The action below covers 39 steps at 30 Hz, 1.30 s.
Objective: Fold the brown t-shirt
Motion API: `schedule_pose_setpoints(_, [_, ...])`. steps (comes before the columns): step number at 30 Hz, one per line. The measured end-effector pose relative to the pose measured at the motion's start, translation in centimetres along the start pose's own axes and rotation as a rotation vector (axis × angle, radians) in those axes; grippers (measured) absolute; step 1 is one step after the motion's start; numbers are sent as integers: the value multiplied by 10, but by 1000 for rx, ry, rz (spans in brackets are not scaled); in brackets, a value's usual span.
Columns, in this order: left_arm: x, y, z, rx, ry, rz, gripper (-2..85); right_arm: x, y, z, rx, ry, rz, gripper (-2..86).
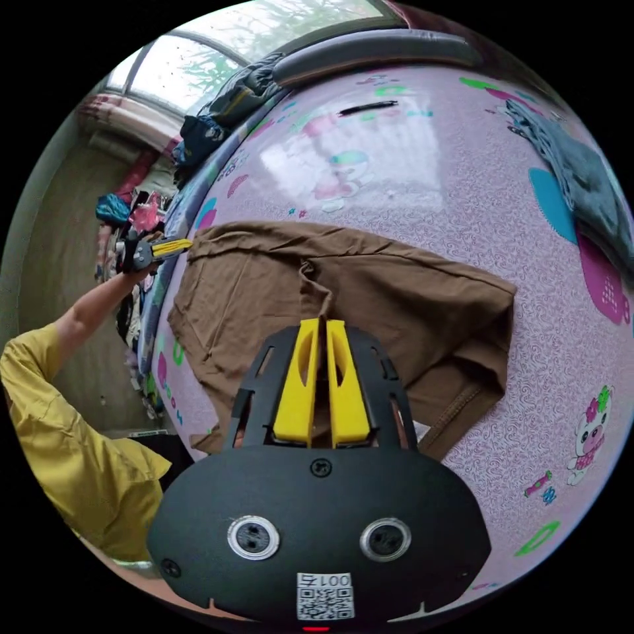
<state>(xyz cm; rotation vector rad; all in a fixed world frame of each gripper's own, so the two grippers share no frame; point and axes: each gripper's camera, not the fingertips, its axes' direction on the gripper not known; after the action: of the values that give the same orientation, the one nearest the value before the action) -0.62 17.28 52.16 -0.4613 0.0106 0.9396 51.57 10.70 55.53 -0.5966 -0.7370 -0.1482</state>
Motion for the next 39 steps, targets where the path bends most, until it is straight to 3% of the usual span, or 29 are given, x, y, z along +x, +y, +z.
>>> schedule_pose_setpoints(6, [-5, 11, -2, -3, -9, -21, -16, -78, 5, 39, -268, -19, -268, 88])
schedule_pose_setpoints(14, [15, 46, -39, 98, 73, -15, -16, -133, 46, 1, -118, -90, -268, 91])
schedule_pose_setpoints(19, [65, 97, -73, 132, 106, 75, -16, -215, 134, 0, -150, 17, -358, 93])
schedule_pose_setpoints(26, [139, 135, -91, 114, 82, 304, 7, -337, 252, 66, -235, 222, -502, 114])
schedule_pose_setpoints(31, [158, 131, -86, 98, 54, 411, 55, -370, 274, 103, -295, 331, -556, 118])
schedule_pose_setpoints(39, [168, 122, -78, 101, -4, 542, 38, -392, 278, 119, -331, 406, -591, 96])
